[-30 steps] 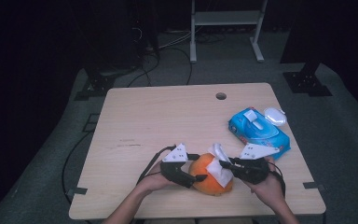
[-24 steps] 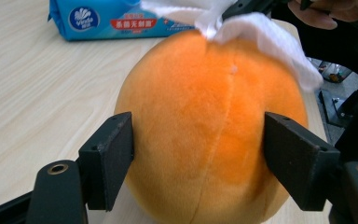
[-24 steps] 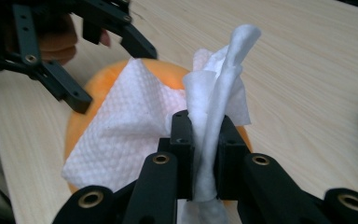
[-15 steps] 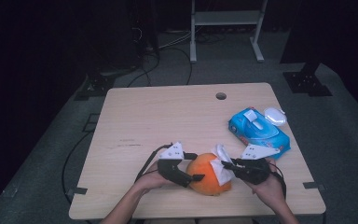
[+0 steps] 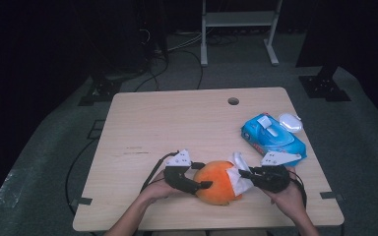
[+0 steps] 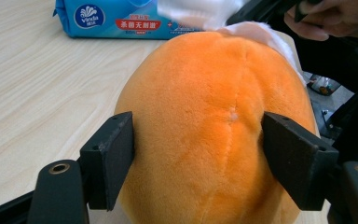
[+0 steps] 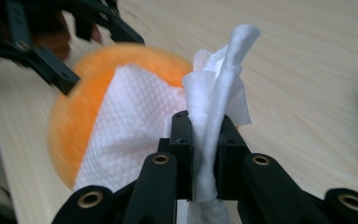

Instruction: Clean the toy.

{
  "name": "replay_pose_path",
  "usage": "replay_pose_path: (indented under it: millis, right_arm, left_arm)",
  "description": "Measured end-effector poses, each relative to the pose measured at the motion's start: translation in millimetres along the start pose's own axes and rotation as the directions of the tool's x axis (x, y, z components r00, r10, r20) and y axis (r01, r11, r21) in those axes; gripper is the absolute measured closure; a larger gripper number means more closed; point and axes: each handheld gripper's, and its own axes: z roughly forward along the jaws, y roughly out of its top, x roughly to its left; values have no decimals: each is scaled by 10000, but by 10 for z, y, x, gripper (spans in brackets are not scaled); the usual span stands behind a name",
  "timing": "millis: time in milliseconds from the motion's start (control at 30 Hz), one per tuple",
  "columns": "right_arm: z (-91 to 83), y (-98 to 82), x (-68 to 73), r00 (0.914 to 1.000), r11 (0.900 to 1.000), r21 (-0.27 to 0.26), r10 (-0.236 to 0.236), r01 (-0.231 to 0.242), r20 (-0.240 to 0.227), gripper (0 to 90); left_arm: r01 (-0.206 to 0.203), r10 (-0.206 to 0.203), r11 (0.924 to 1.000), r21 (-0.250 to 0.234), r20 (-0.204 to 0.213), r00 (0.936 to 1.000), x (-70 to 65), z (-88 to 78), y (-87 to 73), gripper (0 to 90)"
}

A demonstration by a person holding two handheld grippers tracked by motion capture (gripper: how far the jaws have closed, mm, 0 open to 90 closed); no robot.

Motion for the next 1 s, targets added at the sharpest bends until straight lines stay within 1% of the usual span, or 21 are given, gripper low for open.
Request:
replay_pose_path:
  millis: [67,133,200,233,300,333,367,400,433,500,567,600,633,700,733,833,867,933,967,1000]
  right_arm:
    - [-17,52,34,9996,9994,-355,-51,41,-295,796]
    - [-2,87,74,9987,9988,-465,-167,145,-475,796]
    - [60,76,106,9986,9994,-160,-311,304,-424,795]
    - [91,47,98,9986,9995,19,-323,325,-424,795]
    - [100,14,65,9992,9998,160,-125,131,-390,796]
    - [83,0,43,9998,9995,319,-61,67,-176,797]
    - [83,0,43,9998,9995,319,-61,67,-176,797]
    - [77,-5,38,10000,9993,365,-44,47,-77,797]
    - [65,-4,30,9999,9996,286,76,-73,-107,797]
    - [53,29,43,9998,10000,63,64,-63,-165,797]
    - [58,87,64,9994,9998,-189,81,-87,-329,797]
    - [77,109,72,9993,9998,-209,49,-57,-374,797]
    - [114,116,76,9993,9999,-115,-33,29,-361,797]
    - [149,91,55,9992,10000,9,9,-8,-409,796]
    - [154,71,34,9994,9999,104,49,-46,-346,796]
    - [127,4,-25,9998,9994,305,140,-143,104,797]
    - [112,-9,-32,9997,9993,316,177,-181,150,797]
    - [72,18,-16,9998,9998,6,217,-217,47,798]
    - [51,52,5,9997,9996,-213,190,-193,-123,798]
    - [35,122,70,9992,9986,-523,46,-67,-389,797]
  left_arm:
    - [-59,59,10000,-1,31,10000,2,-1,-5,265]
    - [-52,52,10000,16,74,10000,16,-10,-15,265]
    - [43,-44,10000,34,79,10000,42,-24,-39,266]
    - [127,-128,9999,55,97,9999,51,-30,-53,265]
    - [189,-190,9998,20,121,9997,55,-30,-62,265]
    - [167,-167,9999,37,118,9998,55,-33,-61,265]
    - [146,-147,9999,53,120,9998,54,-35,-59,265]
    - [121,-122,9999,46,140,9998,54,-34,-63,265]
    - [148,-148,9999,29,155,9998,53,-30,-67,265]
    - [102,-102,9999,2,212,9997,43,-25,-68,265]
    - [25,-25,10000,6,208,9998,37,-20,-66,265]
    - [38,-38,10000,-5,213,9998,38,-22,-68,265]
    - [32,-32,10000,0,230,9997,40,-26,-70,265]
    - [67,-66,10000,-44,246,9997,39,-29,-74,265]
    - [53,-52,10000,-41,244,9997,36,-26,-72,265]
    - [-90,90,10000,-32,236,9997,14,-21,-61,264]
    - [-158,159,9999,-40,258,9995,4,-17,-58,264]
    - [-263,264,9997,-27,263,9993,-18,-8,-49,264]
    - [-333,334,9994,-18,255,9991,-30,0,-43,264]
    - [-374,374,9993,-4,279,9989,-43,5,-40,264]
